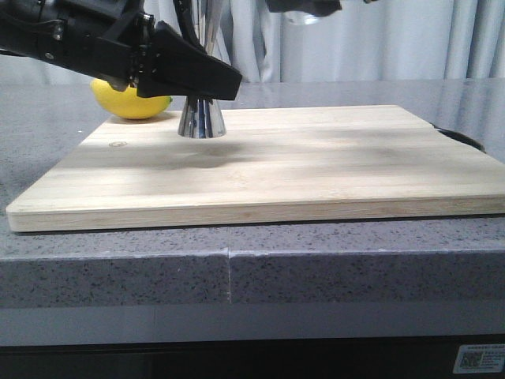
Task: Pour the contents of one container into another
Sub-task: 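Lift the beaker with the right gripper toward the jigger, then bring the beaker above the jigger's cup with the right gripper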
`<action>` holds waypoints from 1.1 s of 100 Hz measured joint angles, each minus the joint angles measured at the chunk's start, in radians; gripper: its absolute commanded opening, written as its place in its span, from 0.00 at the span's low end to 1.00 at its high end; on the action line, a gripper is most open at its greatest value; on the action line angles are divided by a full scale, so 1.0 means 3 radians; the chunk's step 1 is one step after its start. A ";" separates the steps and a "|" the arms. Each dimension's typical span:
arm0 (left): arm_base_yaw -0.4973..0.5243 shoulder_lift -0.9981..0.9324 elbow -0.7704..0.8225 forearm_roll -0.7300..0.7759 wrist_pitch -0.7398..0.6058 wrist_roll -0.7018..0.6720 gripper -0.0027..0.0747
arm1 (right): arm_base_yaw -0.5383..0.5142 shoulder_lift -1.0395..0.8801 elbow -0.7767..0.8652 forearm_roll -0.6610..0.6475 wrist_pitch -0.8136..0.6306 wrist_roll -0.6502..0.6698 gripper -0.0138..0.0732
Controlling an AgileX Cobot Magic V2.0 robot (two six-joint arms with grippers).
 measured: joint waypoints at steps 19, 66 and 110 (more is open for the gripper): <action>-0.0004 0.0000 0.0000 0.0000 0.0000 0.0000 0.06 | 0.0092 0.0000 -0.0113 -0.0065 0.0089 0.0000 0.37; -0.0007 0.0000 0.0000 0.0000 0.0000 0.0000 0.06 | 0.0105 0.0000 -0.0121 -0.0191 0.0161 0.0000 0.37; -0.0040 0.0000 0.0000 0.0000 0.0000 0.0000 0.06 | 0.0105 0.0000 -0.0126 -0.0282 0.0166 0.0000 0.37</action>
